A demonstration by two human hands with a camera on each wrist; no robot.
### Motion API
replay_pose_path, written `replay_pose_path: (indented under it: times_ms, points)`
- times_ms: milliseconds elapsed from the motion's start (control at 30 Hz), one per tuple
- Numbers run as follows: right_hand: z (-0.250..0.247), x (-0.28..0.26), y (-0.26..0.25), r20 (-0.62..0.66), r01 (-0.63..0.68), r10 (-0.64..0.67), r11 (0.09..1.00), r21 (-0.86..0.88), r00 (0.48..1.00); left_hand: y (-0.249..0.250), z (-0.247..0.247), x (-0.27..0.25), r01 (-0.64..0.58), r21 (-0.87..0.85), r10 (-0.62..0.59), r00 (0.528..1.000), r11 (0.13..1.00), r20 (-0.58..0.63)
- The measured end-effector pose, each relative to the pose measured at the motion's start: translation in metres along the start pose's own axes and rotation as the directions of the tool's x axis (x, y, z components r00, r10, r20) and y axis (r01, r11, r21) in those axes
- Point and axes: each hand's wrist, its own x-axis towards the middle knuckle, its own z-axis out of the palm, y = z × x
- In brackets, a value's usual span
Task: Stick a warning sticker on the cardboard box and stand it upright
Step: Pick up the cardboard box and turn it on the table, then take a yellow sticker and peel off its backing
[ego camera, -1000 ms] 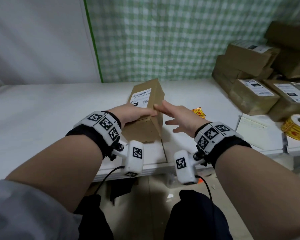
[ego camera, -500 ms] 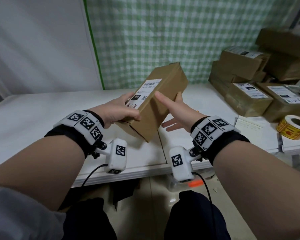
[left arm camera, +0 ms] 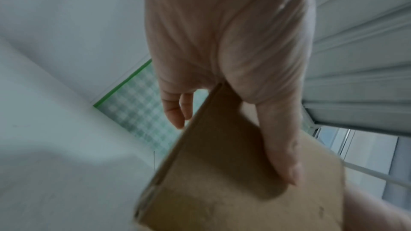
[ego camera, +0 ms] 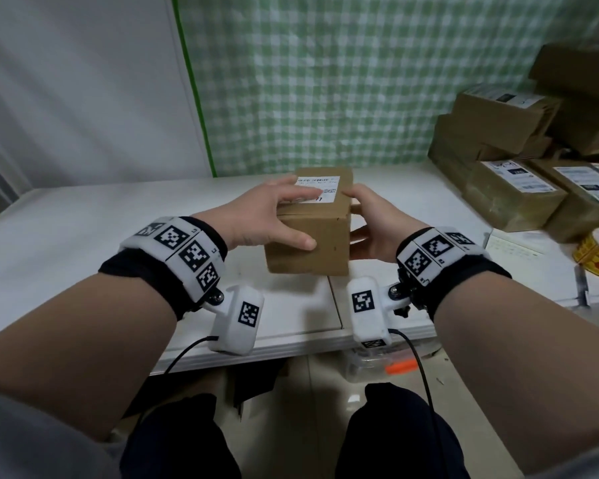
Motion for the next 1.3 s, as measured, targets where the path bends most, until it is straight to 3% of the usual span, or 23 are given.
replay_pose_path:
  times_ms: [200, 333, 500, 600, 667, 700, 767, 800, 867, 933, 1100, 1300]
  points:
    - [0.001, 0.017, 0.010, 0.050, -0.068, 0.071, 0.997, -0.043, 0.996, -0.010, 0.021, 0.014, 0.040, 0.174, -0.032, 0.998, 0.984, -0.050]
    - [-0.002, 0.024, 0.022, 0.069, -0.154, 0.157, 0.987, -0.048, 0.985, -0.008, 0.032, 0.024, 0.045, 0.323, -0.054, 0.998, 0.945, 0.021]
    - [-0.013, 0.036, 0.033, 0.093, -0.140, 0.148, 0.986, -0.093, 0.985, -0.007, 0.039, 0.038, 0.051, 0.379, -0.098, 0.990, 0.924, 0.104]
    - [-0.020, 0.045, 0.033, 0.001, -0.130, 0.133, 0.973, -0.190, 0.991, -0.004, 0.040, 0.047, 0.081, 0.338, -0.126, 0.985, 0.937, 0.114]
    - [-0.029, 0.059, 0.036, -0.159, -0.073, 0.027, 0.954, -0.291, 0.987, -0.002, 0.041, 0.053, 0.097, 0.299, -0.125, 0.989, 0.949, 0.077]
    - [-0.036, 0.066, 0.037, -0.261, -0.038, -0.064, 0.929, -0.367, 0.963, -0.001, 0.042, 0.056, 0.097, 0.297, -0.117, 0.992, 0.950, 0.049]
    - [-0.054, 0.075, 0.037, -0.437, -0.049, -0.241, 0.830, -0.555, 0.866, -0.002, 0.046, 0.062, 0.090, 0.290, -0.107, 0.993, 0.953, 0.043]
    - [-0.064, 0.078, 0.038, -0.489, -0.080, -0.297, 0.787, -0.612, 0.820, -0.003, 0.049, 0.064, 0.090, 0.283, -0.116, 0.991, 0.955, 0.074]
    - [-0.083, 0.088, 0.040, -0.542, -0.147, -0.323, 0.743, -0.653, 0.776, -0.004, 0.051, 0.069, 0.109, 0.309, -0.160, 0.976, 0.945, 0.145]
    - [-0.096, 0.097, 0.042, -0.577, -0.244, -0.281, 0.704, -0.668, 0.767, -0.002, 0.050, 0.072, 0.133, 0.329, -0.199, 0.964, 0.935, 0.176]
    - [-0.109, 0.121, 0.050, -0.565, -0.384, -0.126, 0.612, -0.692, 0.816, -0.001, 0.049, 0.076, 0.161, 0.338, -0.235, 0.954, 0.927, 0.188]
    - [-0.112, 0.123, 0.058, -0.523, -0.376, -0.223, 0.476, -0.795, 0.823, -0.006, 0.051, 0.080, 0.155, 0.335, -0.227, 0.956, 0.929, 0.187]
